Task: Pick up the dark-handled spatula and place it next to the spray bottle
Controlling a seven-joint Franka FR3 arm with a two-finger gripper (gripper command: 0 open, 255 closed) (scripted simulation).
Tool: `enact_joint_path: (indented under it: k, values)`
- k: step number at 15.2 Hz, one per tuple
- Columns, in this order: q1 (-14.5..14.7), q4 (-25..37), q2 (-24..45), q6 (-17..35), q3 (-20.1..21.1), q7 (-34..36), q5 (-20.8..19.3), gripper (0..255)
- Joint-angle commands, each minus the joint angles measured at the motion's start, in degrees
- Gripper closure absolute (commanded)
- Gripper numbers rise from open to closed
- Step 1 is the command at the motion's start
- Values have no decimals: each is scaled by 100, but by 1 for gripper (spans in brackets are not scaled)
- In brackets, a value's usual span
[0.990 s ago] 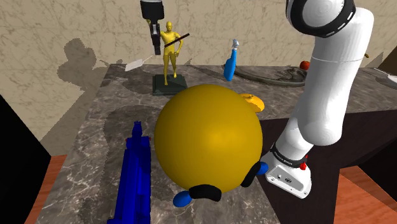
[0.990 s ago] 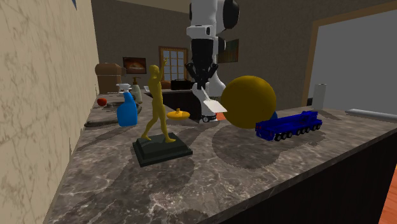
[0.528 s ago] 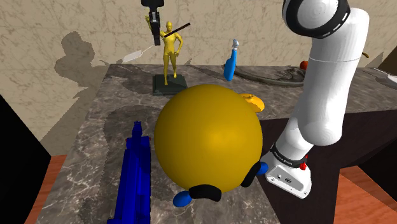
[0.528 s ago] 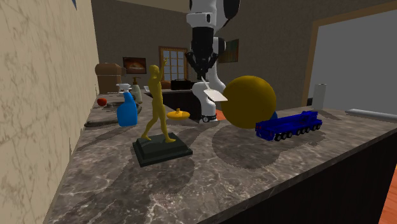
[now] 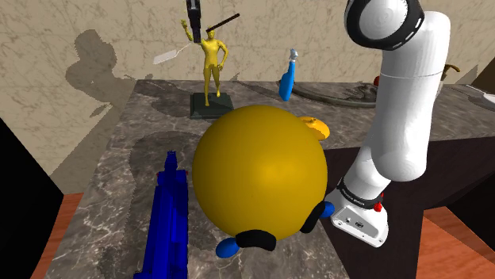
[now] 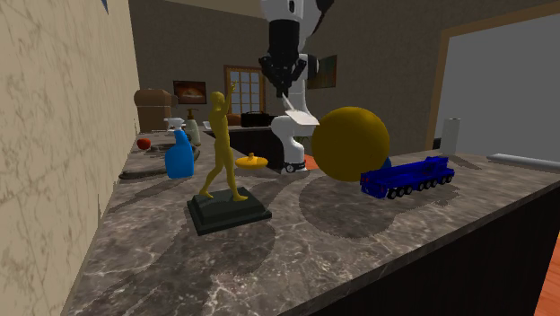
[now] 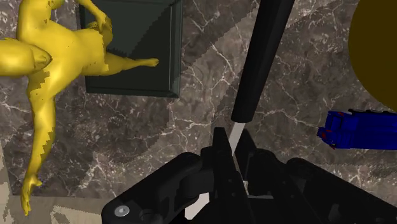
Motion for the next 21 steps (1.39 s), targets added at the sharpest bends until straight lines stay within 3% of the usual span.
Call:
enact_joint_path:
  k: [1,10,21]
  values:
    - [-143,-409,-291,123,-51,-172,31,255]
    - [-864,-1944,-1400,603,-486,-1274,108,255]
    - [-1626,-2655,-1953,838,-1182,-2728,54,255]
